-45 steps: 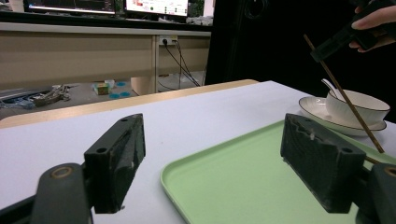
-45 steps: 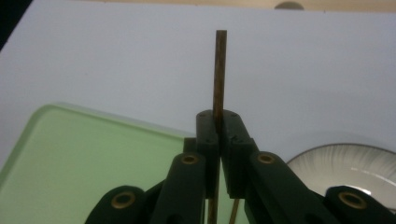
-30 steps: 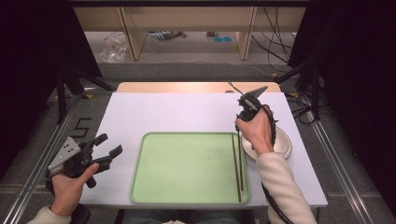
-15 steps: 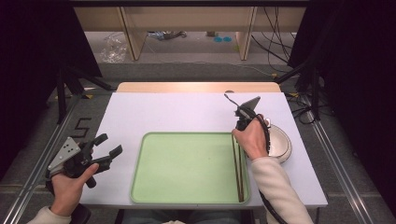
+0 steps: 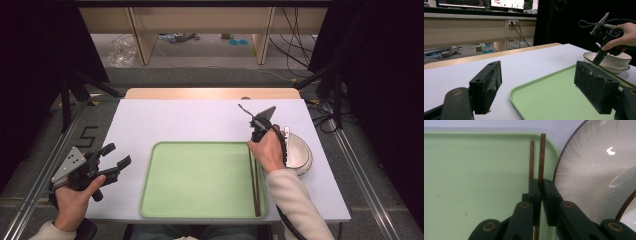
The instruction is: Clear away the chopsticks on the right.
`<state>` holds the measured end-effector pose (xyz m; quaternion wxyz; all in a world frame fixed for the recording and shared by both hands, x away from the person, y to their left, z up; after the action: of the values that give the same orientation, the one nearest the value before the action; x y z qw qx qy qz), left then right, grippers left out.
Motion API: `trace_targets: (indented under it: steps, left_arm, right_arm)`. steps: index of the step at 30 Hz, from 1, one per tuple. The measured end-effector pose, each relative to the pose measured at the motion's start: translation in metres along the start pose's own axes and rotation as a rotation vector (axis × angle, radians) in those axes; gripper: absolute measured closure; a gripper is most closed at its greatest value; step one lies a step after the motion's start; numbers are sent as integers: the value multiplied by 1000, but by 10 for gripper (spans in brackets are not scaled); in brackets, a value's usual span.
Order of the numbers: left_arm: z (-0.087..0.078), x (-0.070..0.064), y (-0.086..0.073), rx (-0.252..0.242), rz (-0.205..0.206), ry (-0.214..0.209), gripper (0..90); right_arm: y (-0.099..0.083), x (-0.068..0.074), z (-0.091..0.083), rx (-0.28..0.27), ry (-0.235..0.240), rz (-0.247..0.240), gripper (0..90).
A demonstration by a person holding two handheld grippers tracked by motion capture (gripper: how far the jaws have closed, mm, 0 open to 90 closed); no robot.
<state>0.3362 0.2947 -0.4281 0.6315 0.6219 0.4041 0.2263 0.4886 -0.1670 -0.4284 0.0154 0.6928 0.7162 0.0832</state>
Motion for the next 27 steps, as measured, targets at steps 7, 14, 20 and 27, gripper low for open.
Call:
trace_targets:
  steps: [7,14,20,27]
  left_arm:
    - [0,0,0,0,1,-1,221]
    - [0,0,0,1,0,2,221]
    - [0,0,0,0,1,1,221]
    - [0,0,0,2,4,0,221]
  right_arm:
    - [-1,0,3,11,-9,5,864]
    - [-3,0,8,40,-41,-22,863]
    - [-3,2,15,44,-46,-35,860]
    - [-3,5,16,51,-69,-21,856]
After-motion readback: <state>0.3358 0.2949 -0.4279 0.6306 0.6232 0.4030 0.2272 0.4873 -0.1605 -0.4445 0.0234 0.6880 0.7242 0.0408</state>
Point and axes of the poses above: each handheld gripper's, and its own axes: z roughly forward along the jaws, y roughly out of its top, x roughly to its left, the point moved 1 cm from there along z, roughly forward along the jaws, and after that the axes turned 5 degrees about -z, right-handed, at the moved point
